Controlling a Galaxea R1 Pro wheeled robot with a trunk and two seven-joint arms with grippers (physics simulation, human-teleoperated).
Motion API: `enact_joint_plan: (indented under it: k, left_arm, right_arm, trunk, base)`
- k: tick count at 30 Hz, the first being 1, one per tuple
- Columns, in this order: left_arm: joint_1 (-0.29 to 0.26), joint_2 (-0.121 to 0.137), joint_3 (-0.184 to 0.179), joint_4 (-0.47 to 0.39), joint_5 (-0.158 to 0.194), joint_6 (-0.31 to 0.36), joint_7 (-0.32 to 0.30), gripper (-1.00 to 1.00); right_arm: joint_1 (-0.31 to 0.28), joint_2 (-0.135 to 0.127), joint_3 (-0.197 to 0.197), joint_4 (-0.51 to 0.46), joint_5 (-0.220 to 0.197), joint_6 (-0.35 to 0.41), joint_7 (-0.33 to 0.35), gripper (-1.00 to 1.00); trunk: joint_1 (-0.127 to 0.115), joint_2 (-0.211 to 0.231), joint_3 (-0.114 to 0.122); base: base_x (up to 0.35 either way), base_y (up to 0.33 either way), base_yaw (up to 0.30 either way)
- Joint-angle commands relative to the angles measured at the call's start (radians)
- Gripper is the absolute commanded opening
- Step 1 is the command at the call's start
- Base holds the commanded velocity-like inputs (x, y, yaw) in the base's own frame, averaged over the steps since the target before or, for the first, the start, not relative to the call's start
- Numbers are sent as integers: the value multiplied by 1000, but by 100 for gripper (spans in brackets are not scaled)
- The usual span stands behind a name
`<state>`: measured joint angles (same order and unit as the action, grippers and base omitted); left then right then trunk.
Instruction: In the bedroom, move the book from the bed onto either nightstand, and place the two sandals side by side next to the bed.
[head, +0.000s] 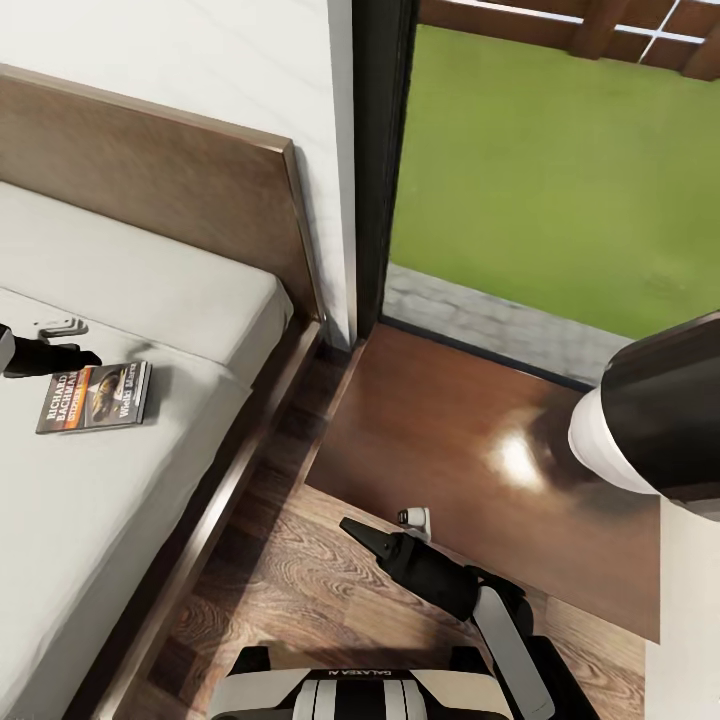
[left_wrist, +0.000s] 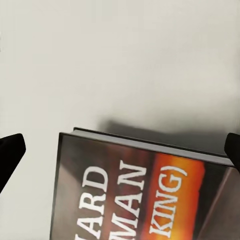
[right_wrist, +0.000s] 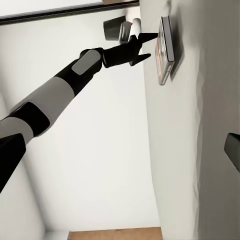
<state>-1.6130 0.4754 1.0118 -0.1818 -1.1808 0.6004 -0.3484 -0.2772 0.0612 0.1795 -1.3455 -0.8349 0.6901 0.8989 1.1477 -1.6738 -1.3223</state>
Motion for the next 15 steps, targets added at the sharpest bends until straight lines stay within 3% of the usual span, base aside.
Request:
enact_joint_plan:
  k: [1, 15]
  left_arm:
    - [-1, 0, 7, -2, -11, 2, -7, 100]
    - [-1, 0, 7, -2, -10, 2, -7, 100]
  right_arm:
    - [0, 0, 0, 0, -6, 6, -1, 100]
    - [0, 0, 0, 0, -6, 6, -1, 100]
  trunk:
    - [0, 0, 0]
    - [0, 0, 0]
  base:
    - [-1, 0, 0]
    - [0, 0, 0]
